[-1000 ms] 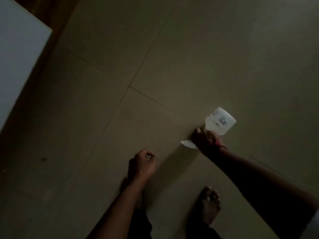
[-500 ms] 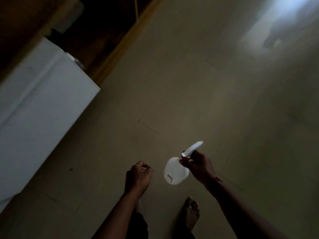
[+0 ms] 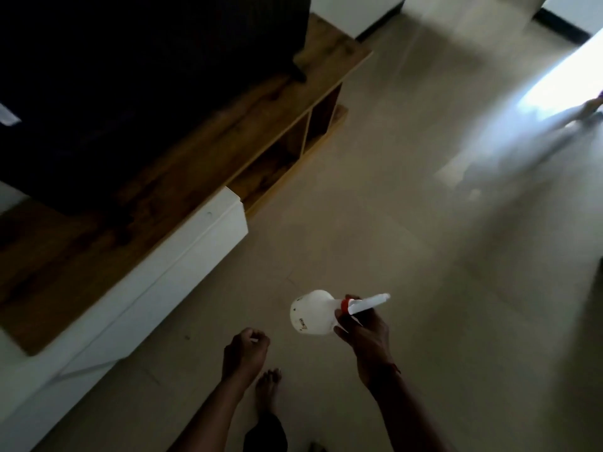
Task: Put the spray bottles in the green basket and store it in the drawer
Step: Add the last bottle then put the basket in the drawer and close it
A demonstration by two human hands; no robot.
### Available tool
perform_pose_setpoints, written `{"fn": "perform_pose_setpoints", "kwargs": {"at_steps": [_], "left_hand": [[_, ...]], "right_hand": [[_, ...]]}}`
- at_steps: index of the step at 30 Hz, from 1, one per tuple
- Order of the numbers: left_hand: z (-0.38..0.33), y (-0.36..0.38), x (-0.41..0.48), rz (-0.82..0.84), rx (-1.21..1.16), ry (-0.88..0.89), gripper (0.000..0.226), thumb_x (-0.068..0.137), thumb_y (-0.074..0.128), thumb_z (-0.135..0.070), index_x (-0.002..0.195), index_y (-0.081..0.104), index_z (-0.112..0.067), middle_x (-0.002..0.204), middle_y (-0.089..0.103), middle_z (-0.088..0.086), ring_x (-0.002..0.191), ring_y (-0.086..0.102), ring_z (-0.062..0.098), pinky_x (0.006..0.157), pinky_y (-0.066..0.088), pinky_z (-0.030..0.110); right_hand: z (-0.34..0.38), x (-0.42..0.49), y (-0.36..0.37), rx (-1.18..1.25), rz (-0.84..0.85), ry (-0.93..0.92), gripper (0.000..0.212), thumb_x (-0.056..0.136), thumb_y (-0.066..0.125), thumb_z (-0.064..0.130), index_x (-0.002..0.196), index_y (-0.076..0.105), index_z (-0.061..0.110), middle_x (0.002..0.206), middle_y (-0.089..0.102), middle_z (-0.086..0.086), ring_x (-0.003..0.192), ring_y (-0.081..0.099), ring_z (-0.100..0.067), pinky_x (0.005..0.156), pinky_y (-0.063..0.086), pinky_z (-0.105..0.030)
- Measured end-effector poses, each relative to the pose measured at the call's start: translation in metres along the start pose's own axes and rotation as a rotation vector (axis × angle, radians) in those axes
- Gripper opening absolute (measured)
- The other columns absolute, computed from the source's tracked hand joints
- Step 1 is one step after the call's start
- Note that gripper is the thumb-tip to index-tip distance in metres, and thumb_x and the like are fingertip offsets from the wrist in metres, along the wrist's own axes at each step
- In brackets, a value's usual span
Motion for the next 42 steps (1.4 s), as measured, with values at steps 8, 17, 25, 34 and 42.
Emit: {"fn": "perform_pose_setpoints", "kwargs": {"at_steps": [8,17,25,34,42], "left_hand": [[0.023,-0.087,-0.068,-0.075,-0.122,0.025,0.023,0.076,0.055,-0.038,0.086,0.068,-0.021,0.091,0.073,0.004,0.089,0.069,0.026,0.079,0.059,0.039],[0.087,-0.154,-0.169,-0.152,-0.191,0.064,0.015,0.082,0.057,-0.033,0.086,0.065,-0.020,0.085,0.071,0.005,0.085,0.068,0.025,0.078,0.057,0.039],[0.201,-0.262,-0.252,-0.335,-0.318,-0.014,0.014,0.085,0.057,-0.030,0.085,0.067,-0.020,0.086,0.073,0.008,0.082,0.070,0.026,0.073,0.058,0.037],[0.315,-0.380,-0.285,-0.497,-0.530,-0.084,0.011,0.087,0.061,-0.027,0.088,0.067,-0.018,0.081,0.072,0.012,0.072,0.068,0.024,0.060,0.051,0.028],[0.428,-0.472,-0.275,-0.535,-0.677,-0.162,0.007,0.083,0.064,-0.024,0.081,0.069,-0.018,0.082,0.074,0.013,0.084,0.070,0.032,0.072,0.056,0.037]], "right_hand": [[0.024,-0.106,0.017,0.009,0.078,-0.025,0.045,0.073,0.076,0.025,0.116,0.063,0.018,0.122,0.064,-0.004,0.111,0.061,-0.025,0.088,0.055,-0.049],[-0.014,-0.226,0.051,0.073,0.237,-0.025,0.036,0.080,0.071,0.014,0.115,0.063,0.013,0.119,0.067,-0.009,0.111,0.063,-0.028,0.093,0.053,-0.050],[-0.064,-0.318,0.147,0.004,0.436,0.007,0.036,0.081,0.070,0.009,0.116,0.063,0.013,0.121,0.065,-0.010,0.111,0.062,-0.030,0.091,0.054,-0.049],[-0.089,-0.413,0.279,-0.243,0.597,-0.058,0.021,0.082,0.070,0.010,0.098,0.066,0.024,0.103,0.068,0.004,0.100,0.063,-0.021,0.076,0.056,-0.036],[-0.154,-0.460,0.411,-0.462,0.561,-0.080,0.020,0.081,0.071,0.005,0.089,0.064,0.022,0.088,0.065,0.004,0.082,0.058,-0.015,0.065,0.050,-0.033]]}}
Point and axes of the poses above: each hand's wrist, its own x-axis towards the middle knuckle, its own y-axis out of the palm, z = x × y, the point moved 7 cm from there along x, towards the middle knuckle
